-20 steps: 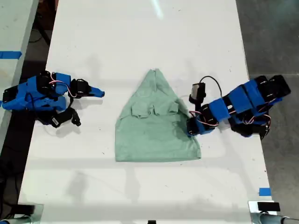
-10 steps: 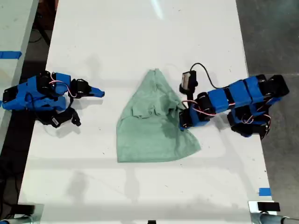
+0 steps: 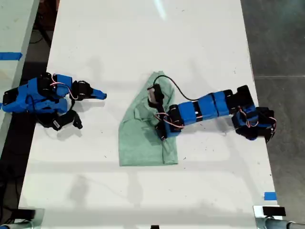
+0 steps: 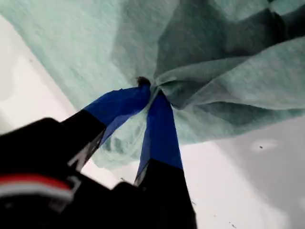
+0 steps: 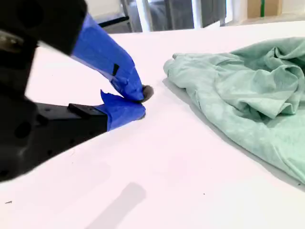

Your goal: Fold t shirt

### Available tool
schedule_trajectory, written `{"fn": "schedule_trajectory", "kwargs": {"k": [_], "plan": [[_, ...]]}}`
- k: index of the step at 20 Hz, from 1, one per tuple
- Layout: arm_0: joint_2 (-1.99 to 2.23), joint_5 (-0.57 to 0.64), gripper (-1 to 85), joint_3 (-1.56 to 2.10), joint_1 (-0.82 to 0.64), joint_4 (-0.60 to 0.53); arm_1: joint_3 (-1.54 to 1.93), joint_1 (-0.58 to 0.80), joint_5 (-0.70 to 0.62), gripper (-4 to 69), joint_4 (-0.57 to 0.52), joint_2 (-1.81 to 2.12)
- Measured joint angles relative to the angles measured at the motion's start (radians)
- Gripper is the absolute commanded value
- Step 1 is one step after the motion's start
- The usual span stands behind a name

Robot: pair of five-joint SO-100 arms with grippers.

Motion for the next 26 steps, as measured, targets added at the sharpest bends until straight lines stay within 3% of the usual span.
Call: {"fn": "schedule_trajectory", "kwargs": {"k": [2, 3, 8, 11, 13, 15, 17, 20, 24, 26], "plan": [[0.000, 0.000, -0.2, 0.000, 0.000, 0.000, -0.011, 0.003, -0.020, 20.3, -0.040, -0.052], [0.000, 0.000, -0.2, 0.000, 0.000, 0.000, -0.015, 0.005, -0.032, 24.2, -0.057, -0.057], [0.000, 0.000, -0.2, 0.000, 0.000, 0.000, -0.017, 0.003, -0.097, 22.5, -0.066, -0.014], [0.000, 0.000, -0.2, 0.000, 0.000, 0.000, -0.015, 0.003, -0.104, 21.9, 0.017, 0.158], [0.000, 0.000, -0.2, 0.000, 0.000, 0.000, 0.044, 0.003, -0.100, 15.9, 0.107, 0.344], [0.000, 0.000, -0.2, 0.000, 0.000, 0.000, 0.164, 0.028, -0.087, 1.6, 0.210, 0.566], [0.000, 0.000, -0.2, 0.000, 0.000, 0.000, 0.376, 0.080, -0.063, 1.6, 0.249, 0.827], [0.000, 0.000, -0.2, 0.000, 0.000, 0.000, 0.764, 0.129, -0.052, 1.7, 0.238, 1.255], [0.000, 0.000, -0.2, 0.000, 0.000, 0.000, 1.414, 0.132, -0.051, 1.7, 0.028, 1.891], [0.000, 0.000, -0.2, 0.000, 0.000, 0.000, 1.707, 0.158, -0.058, 1.7, 0.060, 2.261]]}}
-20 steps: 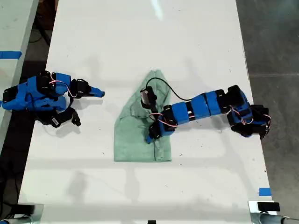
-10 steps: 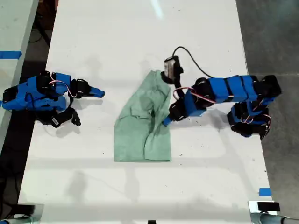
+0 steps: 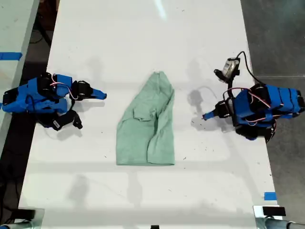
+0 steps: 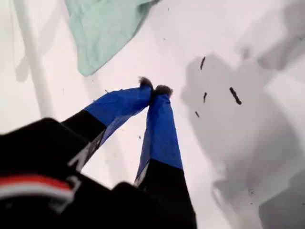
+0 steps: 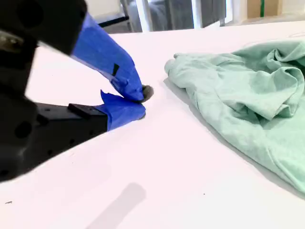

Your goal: Fold t shirt

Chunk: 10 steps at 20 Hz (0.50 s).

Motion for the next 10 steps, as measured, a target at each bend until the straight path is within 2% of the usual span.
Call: {"fn": "schedule_trajectory", "kwargs": {"k": [4, 5, 7, 10], "plan": [[0.000, 0.000, -0.2, 0.000, 0.000, 0.000, 0.264, 0.092, -0.091, 1.5, 0.006, 0.133], [0.000, 0.000, -0.2, 0.000, 0.000, 0.000, 0.307, 0.132, -0.140, 2.9, -0.023, 0.120], [0.000, 0.000, -0.2, 0.000, -0.002, 0.000, 0.324, 0.155, -0.198, 11.0, -0.043, 0.129], [0.000, 0.000, -0.2, 0.000, 0.000, 0.000, 0.325, 0.163, -0.224, 10.3, -0.044, 0.129]]}}
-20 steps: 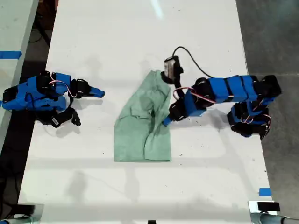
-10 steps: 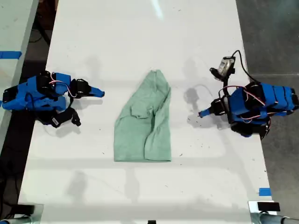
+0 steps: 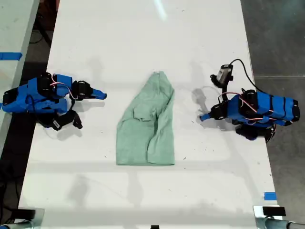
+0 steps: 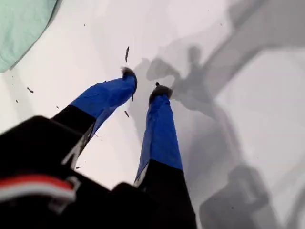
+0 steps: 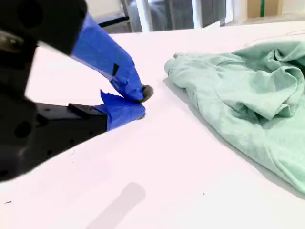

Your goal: Fold t shirt

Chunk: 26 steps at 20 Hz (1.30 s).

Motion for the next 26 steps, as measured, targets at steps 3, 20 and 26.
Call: {"fn": "schedule_trajectory", "kwargs": {"k": [3, 20, 26], "plan": [[0.000, 0.000, 0.0, 0.000, 0.000, 0.000, 0.000, 0.006, -0.100, 9.9, 0.000, 0.000], [0.000, 0.000, 0.1, 0.000, 0.018, 0.000, 0.002, 0.005, -0.249, 8.5, 0.000, 0.000], [0.000, 0.000, 0.1, 0.000, 0.018, 0.000, 0.003, 0.005, -0.249, 8.4, 0.000, 0.000]]}}
